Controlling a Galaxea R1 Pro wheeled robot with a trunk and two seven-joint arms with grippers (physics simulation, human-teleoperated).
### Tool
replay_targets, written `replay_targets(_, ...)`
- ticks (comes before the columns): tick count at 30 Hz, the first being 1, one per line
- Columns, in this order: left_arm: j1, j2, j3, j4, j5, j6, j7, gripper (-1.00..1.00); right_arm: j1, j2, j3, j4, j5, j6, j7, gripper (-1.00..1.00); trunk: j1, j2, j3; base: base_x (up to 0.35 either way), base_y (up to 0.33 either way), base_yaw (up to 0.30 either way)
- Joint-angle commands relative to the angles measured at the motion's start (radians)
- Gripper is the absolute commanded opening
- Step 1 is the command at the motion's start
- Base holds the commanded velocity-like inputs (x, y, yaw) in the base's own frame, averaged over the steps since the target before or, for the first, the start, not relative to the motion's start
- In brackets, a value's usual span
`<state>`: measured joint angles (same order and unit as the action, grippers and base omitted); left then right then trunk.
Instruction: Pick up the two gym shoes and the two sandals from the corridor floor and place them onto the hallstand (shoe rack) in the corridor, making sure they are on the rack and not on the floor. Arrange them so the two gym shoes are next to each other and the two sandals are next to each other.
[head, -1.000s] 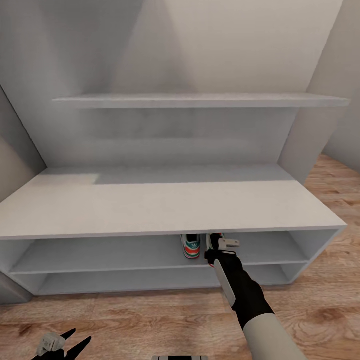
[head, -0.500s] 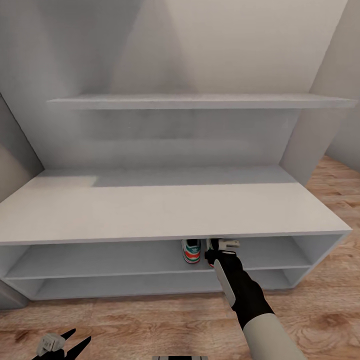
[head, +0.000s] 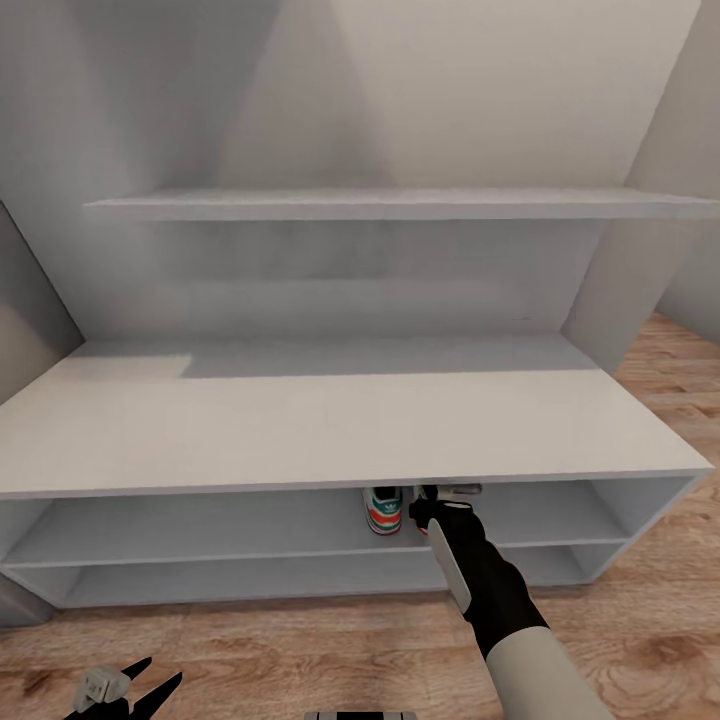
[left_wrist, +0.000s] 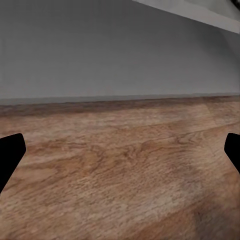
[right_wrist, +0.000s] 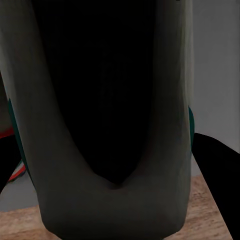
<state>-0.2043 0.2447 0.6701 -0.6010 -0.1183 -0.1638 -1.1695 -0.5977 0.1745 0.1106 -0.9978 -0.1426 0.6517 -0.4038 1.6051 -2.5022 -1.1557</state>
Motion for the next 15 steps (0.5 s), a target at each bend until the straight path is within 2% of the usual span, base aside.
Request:
replay_targets(1, -0.001, -0.001, 0.006, 0.000, -0.011, -0.009, -0.004, 1.00, -0.001, 0.000, 0.001, -0.001, -0.011, 0.002, -0.009, -1.00, 0.000, 0.000, -0.001, 0.013, 0.000, 0.000)
replay_targets(15, -0.001, -0.001, 0.006, 0.000, -0.011, -0.008, -0.004, 1.00, -0.001, 0.000, 0.001, -0.001, -0.011, 0.002, -0.009, -1.00, 0.000, 0.000, -0.001, 0.004, 0.000, 0.000)
